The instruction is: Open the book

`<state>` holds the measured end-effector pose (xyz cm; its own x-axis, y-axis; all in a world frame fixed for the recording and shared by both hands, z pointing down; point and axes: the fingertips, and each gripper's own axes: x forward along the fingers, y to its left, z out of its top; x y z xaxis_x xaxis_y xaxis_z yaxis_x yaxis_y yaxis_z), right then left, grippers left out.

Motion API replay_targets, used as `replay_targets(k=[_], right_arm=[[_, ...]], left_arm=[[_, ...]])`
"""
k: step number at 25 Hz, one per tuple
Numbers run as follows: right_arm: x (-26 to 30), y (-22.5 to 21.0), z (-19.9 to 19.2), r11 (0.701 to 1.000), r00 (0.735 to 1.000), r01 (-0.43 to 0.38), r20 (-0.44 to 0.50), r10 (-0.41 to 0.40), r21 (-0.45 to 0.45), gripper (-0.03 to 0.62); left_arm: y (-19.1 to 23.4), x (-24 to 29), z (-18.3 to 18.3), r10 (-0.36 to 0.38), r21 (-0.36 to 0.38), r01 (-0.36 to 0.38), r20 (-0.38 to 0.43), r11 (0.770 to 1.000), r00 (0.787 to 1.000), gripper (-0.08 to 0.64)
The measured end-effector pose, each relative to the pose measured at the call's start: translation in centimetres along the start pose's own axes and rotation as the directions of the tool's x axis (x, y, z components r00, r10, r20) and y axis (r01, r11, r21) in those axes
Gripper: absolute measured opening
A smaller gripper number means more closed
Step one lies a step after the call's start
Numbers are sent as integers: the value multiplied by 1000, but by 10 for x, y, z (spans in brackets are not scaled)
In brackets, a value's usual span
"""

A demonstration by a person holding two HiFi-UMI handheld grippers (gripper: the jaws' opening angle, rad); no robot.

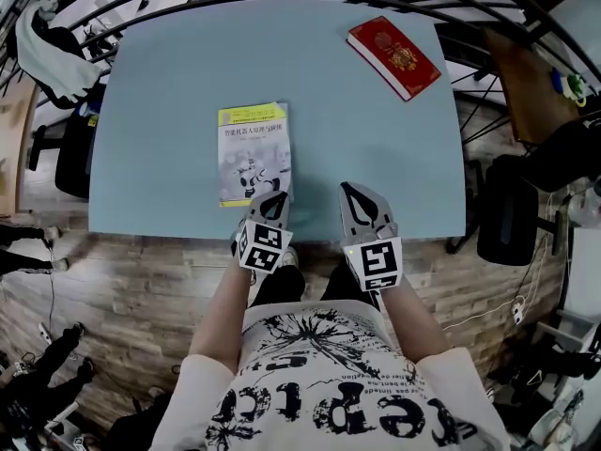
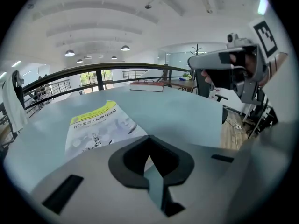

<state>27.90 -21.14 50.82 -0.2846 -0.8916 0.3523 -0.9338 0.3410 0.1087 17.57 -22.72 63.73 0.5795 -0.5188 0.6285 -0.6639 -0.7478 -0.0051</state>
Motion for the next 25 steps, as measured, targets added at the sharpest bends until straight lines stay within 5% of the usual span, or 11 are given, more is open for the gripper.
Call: replay_targets(k=[5,11,15,25], right_arm=[[6,12,10,1000,1000,-2,13,2,-20,12],[19,28,31,994,999,9,43,-4,-113,12],[28,41,52,995,995,-15,94,24,-95,12],[49,69,63,996,991,-53,116,62,-74,12]], left_arm=[[18,-22,16,-3,-63,7,63,998,998,18],[55,-64,33,62,-99,-46,164,994,985,18],[89,-98,36,129,-153,-96,217,984,968,18],[171,-156,-27,324,-336,-254,169,907,931,18]])
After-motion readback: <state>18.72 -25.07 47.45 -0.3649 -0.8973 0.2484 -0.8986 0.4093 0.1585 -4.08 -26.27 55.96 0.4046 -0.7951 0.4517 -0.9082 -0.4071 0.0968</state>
